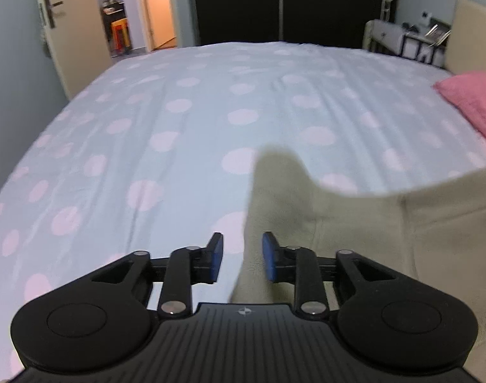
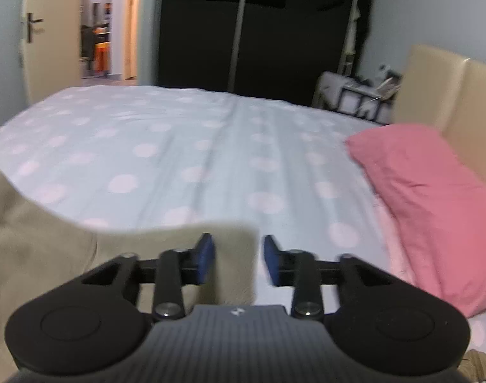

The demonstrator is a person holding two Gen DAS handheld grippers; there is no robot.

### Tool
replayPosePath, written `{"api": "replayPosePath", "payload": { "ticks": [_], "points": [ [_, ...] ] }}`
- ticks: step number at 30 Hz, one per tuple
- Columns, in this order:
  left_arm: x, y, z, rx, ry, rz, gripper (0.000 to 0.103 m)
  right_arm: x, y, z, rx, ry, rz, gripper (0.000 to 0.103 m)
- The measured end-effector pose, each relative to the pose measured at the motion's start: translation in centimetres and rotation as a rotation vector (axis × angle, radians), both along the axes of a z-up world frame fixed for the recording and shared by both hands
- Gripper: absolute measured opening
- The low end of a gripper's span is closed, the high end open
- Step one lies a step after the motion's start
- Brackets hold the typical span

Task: Fold clothes

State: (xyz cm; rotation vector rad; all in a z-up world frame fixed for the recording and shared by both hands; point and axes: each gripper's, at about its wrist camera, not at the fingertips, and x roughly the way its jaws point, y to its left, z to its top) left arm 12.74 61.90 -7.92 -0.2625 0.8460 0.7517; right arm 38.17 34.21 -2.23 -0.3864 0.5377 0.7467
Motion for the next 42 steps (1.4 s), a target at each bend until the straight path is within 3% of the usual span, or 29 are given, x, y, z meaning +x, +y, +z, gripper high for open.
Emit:
{"api": "replayPosePath", "payload": {
  "ticks": [4,8,13,20,23,26,29,31,34,37,39,42],
  "points": [
    [-2.1,0.5,1.3,-0.004,0.010,0.030,0.027,0.5,-1.4,0.1,0.004,0.034,-0.034,0.049],
    [-7.1,0.5,3.2,0.007,0.022,0.052,0.038,-0.5,-4.3,1.3,0.008,0.050,-0.033,0.049],
    [-16.7,0.3,5.5,0.017,0.047,0.092,0.040,-3.0,-9.3,2.2,0.042,0.152,-0.002,0.050],
    [-30.0,-0.7,6.1,-0.010,0.066,0.230,0.048,-11.1,-17.8,1.1,0.067,0.319,0.090,0.057],
    [-34.7,-0.6,4.6,-0.054,0.047,0.318,0.055,-16.0,-21.7,-0.3,0.061,0.381,0.134,0.058],
    [-38.4,0.0,1.8,-0.113,0.049,0.403,0.055,-20.4,-24.3,-2.0,0.025,0.432,0.165,0.059],
    [-40.8,0.9,-1.3,-0.198,0.028,0.460,0.055,-24.2,-26.4,-3.5,0.008,0.454,0.178,0.061],
    [-41.8,1.5,-3.0,-0.250,0.007,0.497,0.055,-26.0,-27.0,-4.8,0.004,0.459,0.179,0.068],
    [-42.9,2.5,-5.7,-0.347,-0.032,0.568,0.055,-27.9,-27.0,-7.0,-0.016,0.474,0.177,0.068],
    [-43.3,3.1,-7.1,-0.412,-0.071,0.575,0.045,-28.9,-25.7,-9.0,-0.070,0.491,0.190,0.068],
    [-43.5,3.5,-6.9,-0.413,-0.112,0.581,0.020,-29.2,-25.0,-9.8,-0.086,0.490,0.205,0.068],
    [-44.1,3.7,-5.3,-0.375,-0.167,0.594,0.010,-29.5,-24.1,-10.7,-0.114,0.476,0.213,0.068]
  ]
}}
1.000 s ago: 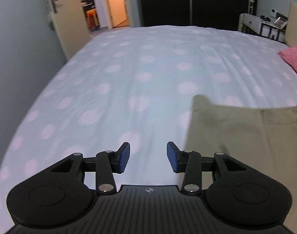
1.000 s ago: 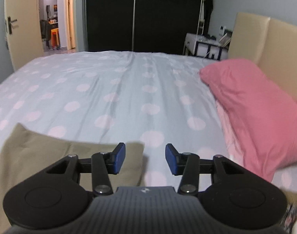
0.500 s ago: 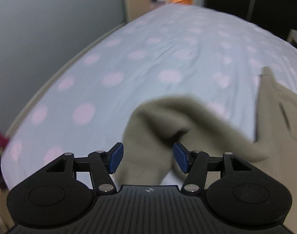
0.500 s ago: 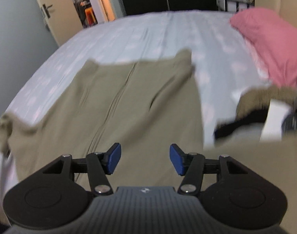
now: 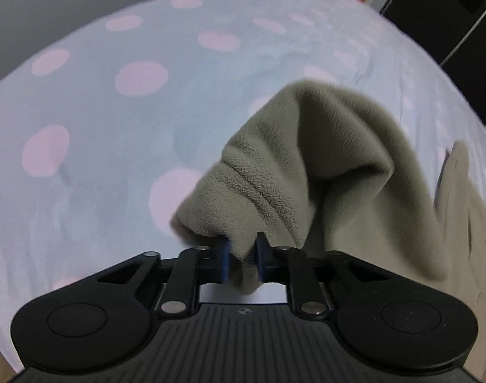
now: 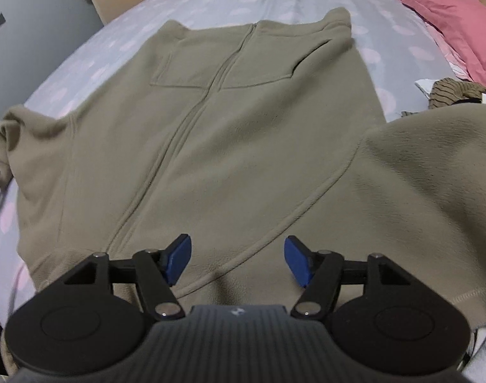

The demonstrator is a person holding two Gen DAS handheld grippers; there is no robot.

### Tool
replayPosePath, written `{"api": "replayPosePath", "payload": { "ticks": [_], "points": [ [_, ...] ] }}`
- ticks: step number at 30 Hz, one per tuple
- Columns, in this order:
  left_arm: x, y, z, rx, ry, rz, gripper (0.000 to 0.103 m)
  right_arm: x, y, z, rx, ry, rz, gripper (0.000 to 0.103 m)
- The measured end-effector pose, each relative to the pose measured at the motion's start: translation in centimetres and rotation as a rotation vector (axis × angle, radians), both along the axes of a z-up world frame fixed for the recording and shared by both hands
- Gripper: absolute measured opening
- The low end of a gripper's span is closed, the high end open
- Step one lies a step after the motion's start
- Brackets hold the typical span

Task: Fold clothes

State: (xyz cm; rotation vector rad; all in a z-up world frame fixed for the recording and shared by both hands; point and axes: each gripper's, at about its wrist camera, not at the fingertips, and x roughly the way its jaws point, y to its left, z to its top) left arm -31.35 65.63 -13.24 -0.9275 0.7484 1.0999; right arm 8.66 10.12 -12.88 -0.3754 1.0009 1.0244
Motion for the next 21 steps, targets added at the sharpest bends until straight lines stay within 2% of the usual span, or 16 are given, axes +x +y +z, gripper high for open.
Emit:
{"api": "replayPosePath", "payload": {
  "ticks": [2,4,8,11,13,16,20,21],
  "points": [
    [-0.3,0.4,2.3,0.067,0.004,0.003,0.009,-0.1,0.3,-0.2,-0.003,-0.011,0.011,0.068],
    [-0.1,1.3,5.1,0.140,0.043,-0.011,0.008,0.0,0.4,-0.4,-0.008,-0.019,0.013,0.068],
    [1.2,4.4,11.6,0.274,0.158,-0.035,0.005,0.6,0.5,-0.8,-0.018,-0.023,0.005,0.068],
    [3.6,6.9,14.9,0.353,0.276,-0.057,0.005,1.1,0.6,-1.1,-0.023,-0.019,-0.004,0.068],
    [5.7,8.5,16.0,0.391,0.364,-0.074,0.005,1.4,0.7,-1.3,-0.025,-0.018,-0.008,0.068],
    [9.3,10.7,16.6,0.454,0.556,-0.117,0.005,1.7,0.8,-1.4,-0.022,-0.025,-0.012,0.068],
    [14.2,12.5,14.9,0.466,0.792,-0.160,0.005,2.2,0.8,-1.6,-0.018,-0.035,-0.021,0.068],
    [14.8,12.6,14.0,0.457,0.823,-0.160,0.005,2.4,0.9,-1.7,-0.017,-0.033,-0.027,0.068]
  ]
}}
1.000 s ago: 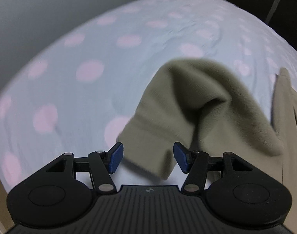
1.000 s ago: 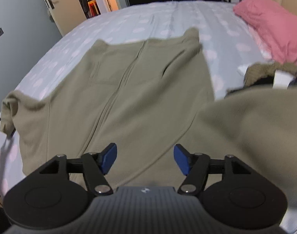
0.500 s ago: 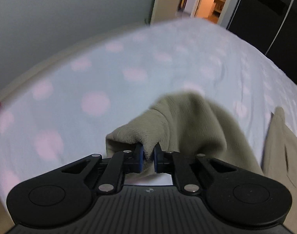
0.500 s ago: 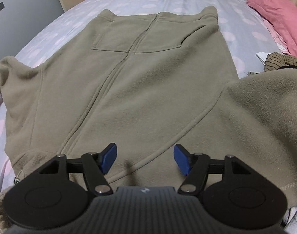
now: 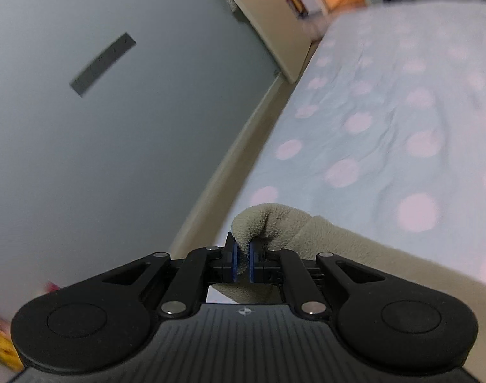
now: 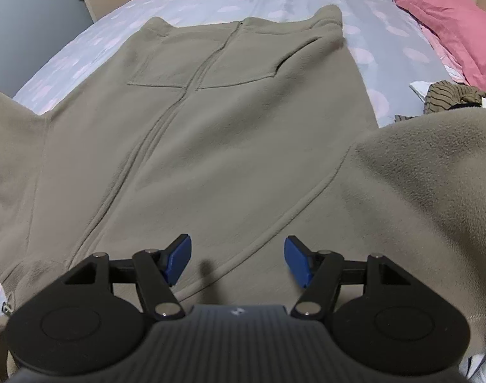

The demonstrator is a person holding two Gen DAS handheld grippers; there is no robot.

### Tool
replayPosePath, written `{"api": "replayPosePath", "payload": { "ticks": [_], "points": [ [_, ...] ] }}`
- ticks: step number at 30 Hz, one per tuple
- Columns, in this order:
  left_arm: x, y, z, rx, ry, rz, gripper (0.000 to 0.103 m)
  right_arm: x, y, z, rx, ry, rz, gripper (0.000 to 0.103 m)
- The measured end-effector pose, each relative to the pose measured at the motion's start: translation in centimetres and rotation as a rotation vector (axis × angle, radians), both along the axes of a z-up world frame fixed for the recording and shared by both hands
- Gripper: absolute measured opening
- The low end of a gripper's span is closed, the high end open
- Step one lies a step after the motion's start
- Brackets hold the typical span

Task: Fold clothes

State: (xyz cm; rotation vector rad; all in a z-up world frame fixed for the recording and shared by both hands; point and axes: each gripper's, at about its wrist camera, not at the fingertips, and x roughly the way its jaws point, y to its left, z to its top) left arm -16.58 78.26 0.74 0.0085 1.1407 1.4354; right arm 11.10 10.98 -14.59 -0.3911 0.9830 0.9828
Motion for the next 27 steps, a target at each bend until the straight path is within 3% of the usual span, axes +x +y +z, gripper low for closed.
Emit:
{"api": "replayPosePath", "payload": {
  "ticks": [2,4,9,13,19,21,22,24,27],
  "points": [
    [1.2,1.3,-1.9,-0.031,0.027,0.020,0.007,0.4,0.2,-0.3,0.002,0.009,-0.008,0.068],
    [1.5,2.1,-3.8,-0.073,0.016,0.027,0.017,0.7,0.4,-0.7,-0.001,0.022,-0.015,0.068],
    [0.8,2.1,-6.4,-0.073,-0.007,-0.008,0.050,0.7,1.0,-1.3,-0.009,0.034,0.000,0.068],
    [-1.9,2.1,-7.0,-0.113,-0.113,0.029,0.051,0.4,1.1,-1.7,-0.014,0.054,0.013,0.068],
    [-6.7,3.0,-10.0,-0.203,-0.415,0.183,0.057,-0.2,1.1,-1.7,-0.009,0.064,0.031,0.068],
    [-7.7,2.6,-12.1,-0.250,-0.474,0.219,0.057,-0.3,1.1,-1.6,-0.005,0.059,0.038,0.068],
    [-7.9,2.2,-13.3,-0.280,-0.479,0.238,0.057,-0.3,1.2,-1.5,-0.005,0.057,0.040,0.068],
    [-7.8,1.3,-16.0,-0.351,-0.401,0.284,0.054,-0.3,1.2,-1.4,-0.007,0.051,0.039,0.068],
    [-7.9,-0.8,-16.9,-0.363,-0.364,0.285,0.055,-0.1,1.2,-1.5,-0.036,0.033,0.022,0.068]
  ]
}}
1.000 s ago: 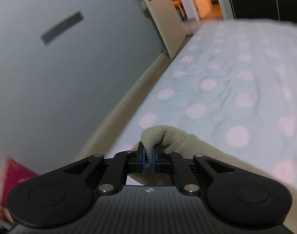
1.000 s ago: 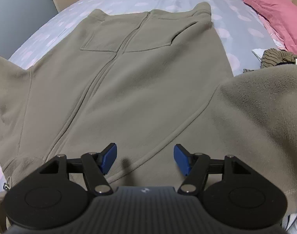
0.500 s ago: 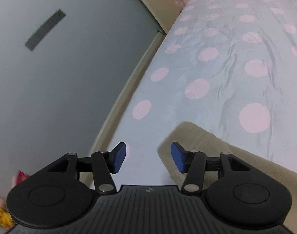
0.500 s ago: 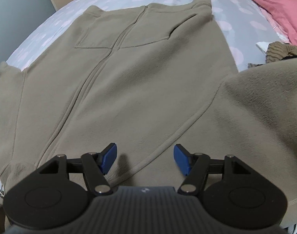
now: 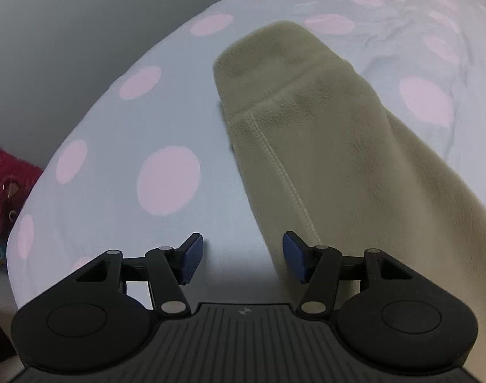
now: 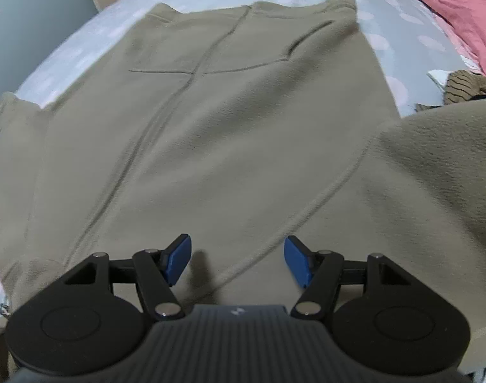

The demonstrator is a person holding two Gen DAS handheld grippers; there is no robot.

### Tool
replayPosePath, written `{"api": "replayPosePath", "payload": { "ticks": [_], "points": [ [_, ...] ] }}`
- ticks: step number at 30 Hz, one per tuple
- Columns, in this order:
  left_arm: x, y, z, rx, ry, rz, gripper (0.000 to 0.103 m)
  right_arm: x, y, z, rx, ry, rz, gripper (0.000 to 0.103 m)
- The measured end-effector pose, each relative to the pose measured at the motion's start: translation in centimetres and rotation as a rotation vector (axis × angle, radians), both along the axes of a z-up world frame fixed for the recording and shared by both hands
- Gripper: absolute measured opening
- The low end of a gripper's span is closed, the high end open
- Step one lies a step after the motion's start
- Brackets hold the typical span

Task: Fold clothes

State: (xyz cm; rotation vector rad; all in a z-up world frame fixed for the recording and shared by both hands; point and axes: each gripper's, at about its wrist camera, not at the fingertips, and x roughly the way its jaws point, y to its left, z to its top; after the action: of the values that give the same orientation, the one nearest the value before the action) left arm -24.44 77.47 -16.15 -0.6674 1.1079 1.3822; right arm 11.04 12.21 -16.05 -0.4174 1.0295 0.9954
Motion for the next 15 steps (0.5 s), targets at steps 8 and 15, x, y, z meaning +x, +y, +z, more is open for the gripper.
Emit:
{"api": "replayPosePath", "payload": {
  "ticks": [8,15],
  "points": [
    [0.6,-8.7,4.6,0.054,-0.104,-0.108,0.055,0.3,-1.6,1.4,0.021,-0.003,-0.047,0.068],
    [4.5,-20.0,6.9,-0.079,-0.212,-0.380,0.055,-1.2,-3.4,3.4,0.035,0.019,-0.026,0.068]
  ]
}}
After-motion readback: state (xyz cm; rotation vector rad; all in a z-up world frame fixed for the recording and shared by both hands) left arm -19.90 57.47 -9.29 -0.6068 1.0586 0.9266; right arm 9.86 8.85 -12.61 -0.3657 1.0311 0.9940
